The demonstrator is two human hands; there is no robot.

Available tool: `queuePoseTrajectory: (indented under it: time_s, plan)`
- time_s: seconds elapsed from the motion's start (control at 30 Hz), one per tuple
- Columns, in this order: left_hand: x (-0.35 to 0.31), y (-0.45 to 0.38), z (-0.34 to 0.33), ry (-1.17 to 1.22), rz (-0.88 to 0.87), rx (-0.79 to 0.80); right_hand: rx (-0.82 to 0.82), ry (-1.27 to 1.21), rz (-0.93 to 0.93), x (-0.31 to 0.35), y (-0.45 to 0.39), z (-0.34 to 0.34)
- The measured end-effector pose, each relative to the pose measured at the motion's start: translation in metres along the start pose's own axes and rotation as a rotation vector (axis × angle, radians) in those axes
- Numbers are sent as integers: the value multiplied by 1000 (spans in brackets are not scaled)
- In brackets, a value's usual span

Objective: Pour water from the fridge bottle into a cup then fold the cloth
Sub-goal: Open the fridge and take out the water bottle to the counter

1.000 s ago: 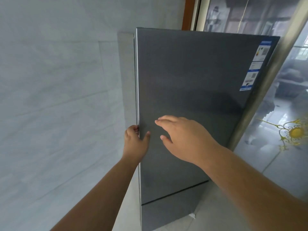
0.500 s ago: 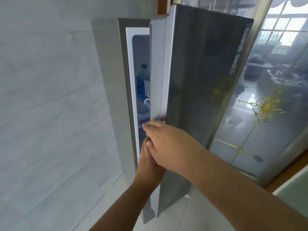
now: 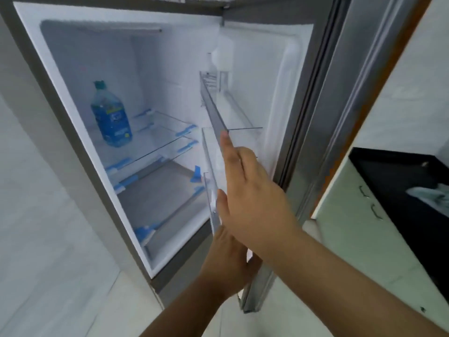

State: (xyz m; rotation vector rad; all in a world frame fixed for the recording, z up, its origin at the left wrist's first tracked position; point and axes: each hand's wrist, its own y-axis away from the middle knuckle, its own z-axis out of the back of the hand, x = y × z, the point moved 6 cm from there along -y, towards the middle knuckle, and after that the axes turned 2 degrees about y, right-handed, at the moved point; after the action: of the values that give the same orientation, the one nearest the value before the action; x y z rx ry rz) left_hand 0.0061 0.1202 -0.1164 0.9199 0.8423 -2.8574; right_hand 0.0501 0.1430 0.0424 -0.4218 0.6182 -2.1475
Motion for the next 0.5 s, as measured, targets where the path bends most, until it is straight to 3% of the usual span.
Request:
queuePoseTrajectory:
  time_s: [0.2,0.37,0.5]
  plan:
    - [-36,-50,-18,-46,-47,-8,-54,46,-177,-87,0,34]
    - [-57,-90,-61,-214,-99,288,-110,29,-296,-169,-3,52]
    - [-74,-125,-104,-310,-149,428,-125,9,-389,-236,-10,53]
